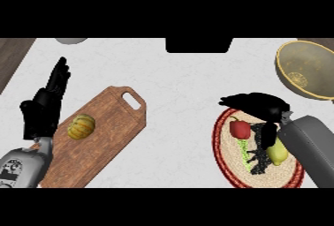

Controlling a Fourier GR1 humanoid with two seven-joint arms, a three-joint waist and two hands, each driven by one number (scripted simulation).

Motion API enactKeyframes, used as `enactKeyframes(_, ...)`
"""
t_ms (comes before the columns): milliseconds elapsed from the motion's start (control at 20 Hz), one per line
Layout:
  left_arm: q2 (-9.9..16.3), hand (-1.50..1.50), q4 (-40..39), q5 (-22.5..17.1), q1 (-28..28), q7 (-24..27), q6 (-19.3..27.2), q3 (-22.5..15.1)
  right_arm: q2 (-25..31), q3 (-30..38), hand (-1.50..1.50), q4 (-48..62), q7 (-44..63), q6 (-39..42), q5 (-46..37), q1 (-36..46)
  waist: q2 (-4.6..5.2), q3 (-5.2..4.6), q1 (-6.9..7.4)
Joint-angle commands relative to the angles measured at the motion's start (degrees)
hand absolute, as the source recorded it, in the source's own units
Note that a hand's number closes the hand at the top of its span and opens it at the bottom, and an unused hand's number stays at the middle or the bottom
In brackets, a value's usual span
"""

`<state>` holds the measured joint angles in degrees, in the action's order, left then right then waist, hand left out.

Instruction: Pick the bell pepper from the placemat and place it in the bowl

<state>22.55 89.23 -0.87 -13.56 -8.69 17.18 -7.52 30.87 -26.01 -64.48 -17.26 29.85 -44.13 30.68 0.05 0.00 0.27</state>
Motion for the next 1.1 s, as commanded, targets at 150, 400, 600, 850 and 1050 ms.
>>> enactKeyframes(150, -1.91, 0.00, 1.64, 2.60, 2.20, 0.34, -2.16, 2.90, -5.46, 2.18, -1.50, 3.57, -0.60, -1.06, -6.24, -1.85, -0.05, 0.00, -0.03)
enactKeyframes(400, -4.47, 0.00, 2.54, 5.37, 2.48, -0.33, -2.25, 2.00, -9.73, 3.14, -1.50, 10.96, -3.07, -4.62, -10.15, 0.21, -0.01, 0.00, 0.05)
enactKeyframes(600, -3.90, 0.00, 1.75, 4.53, 0.67, -1.20, -3.75, 4.18, -9.80, 0.45, 1.50, 17.29, -9.43, -8.71, -15.15, 2.64, 0.08, 0.02, 0.34)
enactKeyframes(850, -5.61, 0.00, 2.79, 6.09, 2.85, -0.03, -4.65, 4.90, -8.31, 3.50, 1.50, 16.23, -14.30, -13.48, -17.52, 0.15, -0.06, 0.01, 0.00)
enactKeyframes(1050, -7.25, 0.00, 2.60, 8.22, 1.08, -3.06, -4.74, 4.02, -11.17, 5.41, 1.50, 17.90, -15.33, -12.73, -17.92, 1.53, -0.05, 0.01, -0.02)
